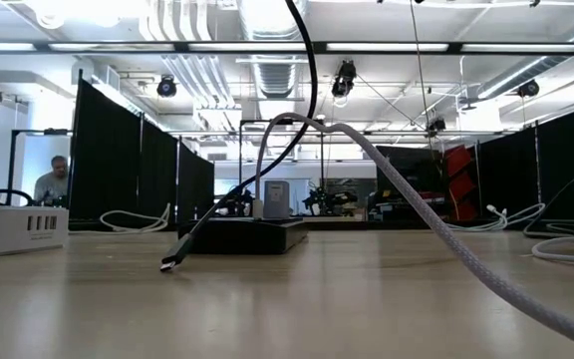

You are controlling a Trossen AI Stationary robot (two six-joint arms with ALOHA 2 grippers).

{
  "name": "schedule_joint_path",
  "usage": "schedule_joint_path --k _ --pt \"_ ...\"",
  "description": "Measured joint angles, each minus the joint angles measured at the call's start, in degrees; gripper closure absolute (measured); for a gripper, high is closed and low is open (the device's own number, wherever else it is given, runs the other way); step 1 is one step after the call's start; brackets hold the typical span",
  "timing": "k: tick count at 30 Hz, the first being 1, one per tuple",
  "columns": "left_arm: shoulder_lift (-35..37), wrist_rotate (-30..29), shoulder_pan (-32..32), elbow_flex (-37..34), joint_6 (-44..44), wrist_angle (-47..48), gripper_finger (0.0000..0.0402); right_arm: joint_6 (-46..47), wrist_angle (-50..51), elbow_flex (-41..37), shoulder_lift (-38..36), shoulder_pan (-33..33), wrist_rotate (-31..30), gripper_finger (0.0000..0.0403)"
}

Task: Insert USB
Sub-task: Insert the left black charger cable into the white outlet extension

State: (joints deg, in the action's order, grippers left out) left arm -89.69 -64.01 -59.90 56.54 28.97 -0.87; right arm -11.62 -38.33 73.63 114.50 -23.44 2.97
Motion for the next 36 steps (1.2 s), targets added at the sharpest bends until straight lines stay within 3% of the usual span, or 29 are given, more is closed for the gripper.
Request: schedule_joint_path --k 7,11,16,24,26,30,36 --pt "0.0 0.0 0.3 0.0 0.0 0.0 0.0398 -0.4 0.1 0.0 0.0 0.0 0.0 0.0270" --pt "0.0 0.0 0.5 0.0 0.0 0.0 0.0398 -0.4 0.0 0.0 0.0 -0.1 -0.5 0.0274" --pt "0.0 -0.2 0.6 0.0 0.0 0.0 0.0398 -0.4 0.0 0.0 0.0 -0.1 -4.4 0.0303" --pt "0.0 -0.4 0.6 0.0 0.2 0.1 0.0398 -0.4 0.4 0.0 0.0 -0.1 -4.5 0.0387" --pt "0.0 -0.4 0.6 0.0 0.4 0.2 0.0398 -1.0 0.5 0.0 0.0 -0.1 -4.8 0.0391" --pt "0.0 -0.5 0.6 0.0 1.1 0.3 0.0393 -4.3 1.8 0.0 -0.1 -0.7 -9.7 0.0391" --pt "0.0 -0.4 0.6 -0.1 7.0 0.2 0.0333 -19.5 4.0 0.0 -0.3 -3.5 -23.3 0.0391"
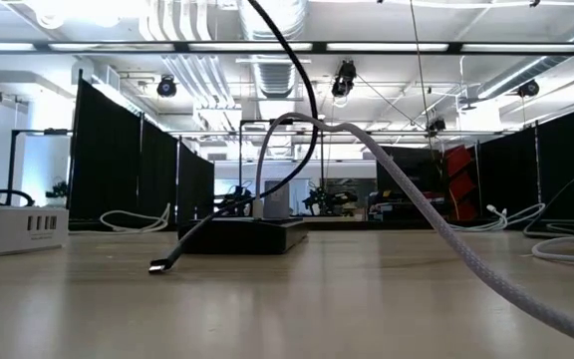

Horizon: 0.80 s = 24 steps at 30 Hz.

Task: Insert USB
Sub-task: Insert the left black charger cable into the white outlet extension

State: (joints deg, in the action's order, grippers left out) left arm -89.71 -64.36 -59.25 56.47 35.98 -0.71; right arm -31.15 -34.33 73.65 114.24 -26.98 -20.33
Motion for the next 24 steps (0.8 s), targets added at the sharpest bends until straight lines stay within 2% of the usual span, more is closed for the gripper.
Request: schedule_joint_path --k 4,6,8,12,17,24 --pt "0.0 0.2 -0.2 0.0 4.0 -0.3 0.0290 -13.9 -0.7 0.0 0.1 -2.8 -12.1 0.0391" --pt "0.0 -2.6 -0.1 0.0 6.9 -0.2 0.0273 -21.3 -0.7 0.0 0.1 -4.2 -17.7 0.0391" --pt "0.0 -5.5 0.0 0.0 10.7 1.2 0.0259 -26.5 -0.7 -0.5 0.1 -5.6 -20.6 0.0391" --pt "0.1 -6.7 0.6 0.0 18.8 5.2 0.0238 -33.1 -1.9 -0.7 0.6 -7.4 -22.3 0.0391" --pt "0.2 -5.8 2.1 0.0 30.0 10.0 0.0220 -46.0 -11.0 -0.8 4.6 -8.7 -26.6 0.0391" --pt "0.2 4.7 6.1 0.0 35.4 10.4 0.0192 -71.4 -35.0 -0.8 14.6 -8.7 -26.3 0.0391"
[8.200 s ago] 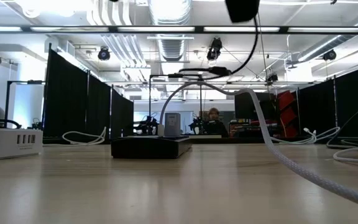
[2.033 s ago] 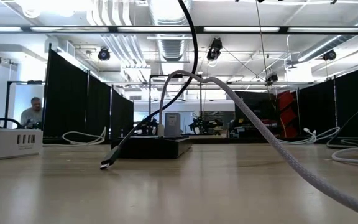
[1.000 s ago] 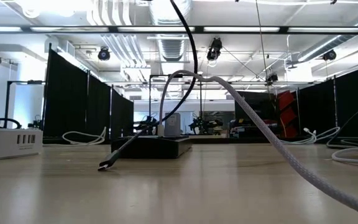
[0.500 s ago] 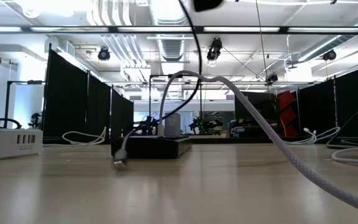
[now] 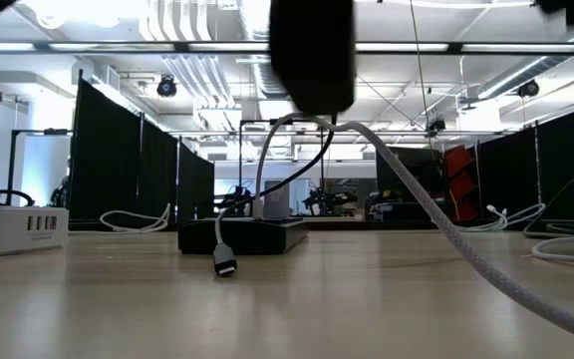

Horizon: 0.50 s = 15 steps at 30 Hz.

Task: Insert USB
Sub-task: Insert the left black charger cable into the white outlet extension

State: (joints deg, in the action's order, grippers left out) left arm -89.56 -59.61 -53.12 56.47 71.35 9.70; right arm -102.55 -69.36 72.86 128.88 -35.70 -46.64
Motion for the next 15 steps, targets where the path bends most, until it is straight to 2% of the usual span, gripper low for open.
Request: schedule_joint_path --k 3,10,15 --pt "0.0 3.4 1.6 0.0 0.2 -0.2 0.0175 -9.6 -9.2 0.9 3.6 0.0 0.3 0.0391" --pt "0.0 8.4 3.9 0.0 0.1 -0.9 0.0138 -10.1 -9.2 2.6 4.4 0.1 0.4 0.0391" --pt "-0.1 8.5 3.9 0.0 -0.4 -1.3 0.0139 -10.2 -9.3 2.6 4.3 0.1 0.0 0.0391"
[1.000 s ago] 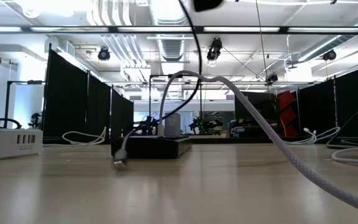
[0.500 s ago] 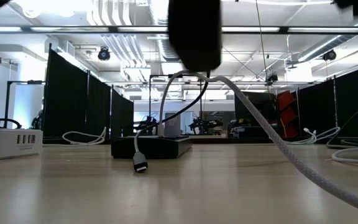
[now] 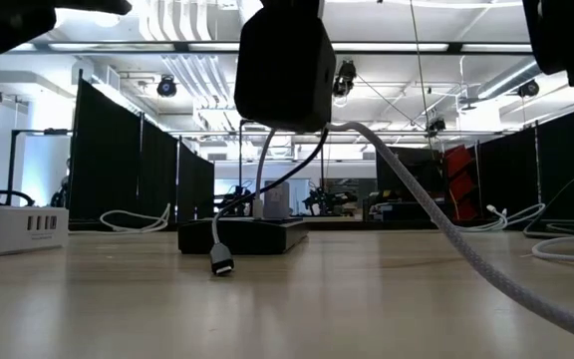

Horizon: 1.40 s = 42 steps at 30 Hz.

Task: Insert USB
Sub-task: Insert the left black charger cable into the white outlet extension

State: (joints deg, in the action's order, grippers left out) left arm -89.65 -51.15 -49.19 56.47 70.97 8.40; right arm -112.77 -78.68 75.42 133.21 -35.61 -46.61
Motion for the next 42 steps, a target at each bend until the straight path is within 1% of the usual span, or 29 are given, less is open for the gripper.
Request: schedule_joint_path --k 4,7,13,15,18,21,23,26,29,34,37,40,42 --pt "0.0 0.8 0.0 0.0 -0.2 0.0 0.0169 0.0 0.1 0.0 0.0 0.2 -0.2 0.0391" --pt "0.0 1.3 0.0 0.0 -1.3 -0.8 0.0210 0.1 0.2 0.0 0.0 0.4 -0.7 0.0391" --pt "-0.1 5.4 -0.1 -0.1 -5.0 -4.4 0.0297 0.2 -0.4 0.0 -0.2 1.1 -1.8 0.0391" --pt "-0.1 5.6 -0.1 -0.1 -5.1 -4.4 0.0321 0.3 -0.4 0.0 -0.2 1.2 -1.9 0.0391" --pt "-0.1 5.3 -0.1 -0.1 -5.5 -4.6 0.0347 0.5 -0.4 0.0 -0.2 1.3 -2.1 0.0391" --pt "-0.1 3.8 -0.1 -0.1 -6.0 -4.4 0.0357 0.7 -0.5 0.0 -0.2 1.3 -2.2 0.0391" --pt "-0.1 3.1 -0.1 -0.1 -6.0 -4.1 0.0354 0.6 -0.4 0.0 -0.2 1.3 -2.3 0.0391" --pt "-0.1 2.7 -0.1 -0.1 -6.0 -3.3 0.0331 0.2 -0.2 0.0 -0.2 1.2 -2.6 0.0391" --pt "-0.1 2.6 -0.1 -0.1 -6.2 -3.3 0.0293 0.1 -0.1 0.0 -0.2 1.1 -2.7 0.0391" --pt "-0.1 1.9 0.0 -0.1 -6.9 -3.3 0.0217 0.0 0.1 -0.1 -0.2 1.1 -2.7 0.0391" --pt "-0.1 0.1 0.0 -0.1 -6.9 -3.3 0.0178 0.0 0.0 -0.1 -0.2 1.0 -2.7 0.0391" --pt "-0.1 -1.4 0.0 -0.1 -6.9 -3.2 0.0155 0.0 0.0 -0.1 -0.2 1.0 -2.7 0.0391" --pt "-0.1 -1.9 0.1 -0.1 -6.9 -2.9 0.0150 0.2 0.0 -0.1 -0.2 1.0 -2.7 0.0391"
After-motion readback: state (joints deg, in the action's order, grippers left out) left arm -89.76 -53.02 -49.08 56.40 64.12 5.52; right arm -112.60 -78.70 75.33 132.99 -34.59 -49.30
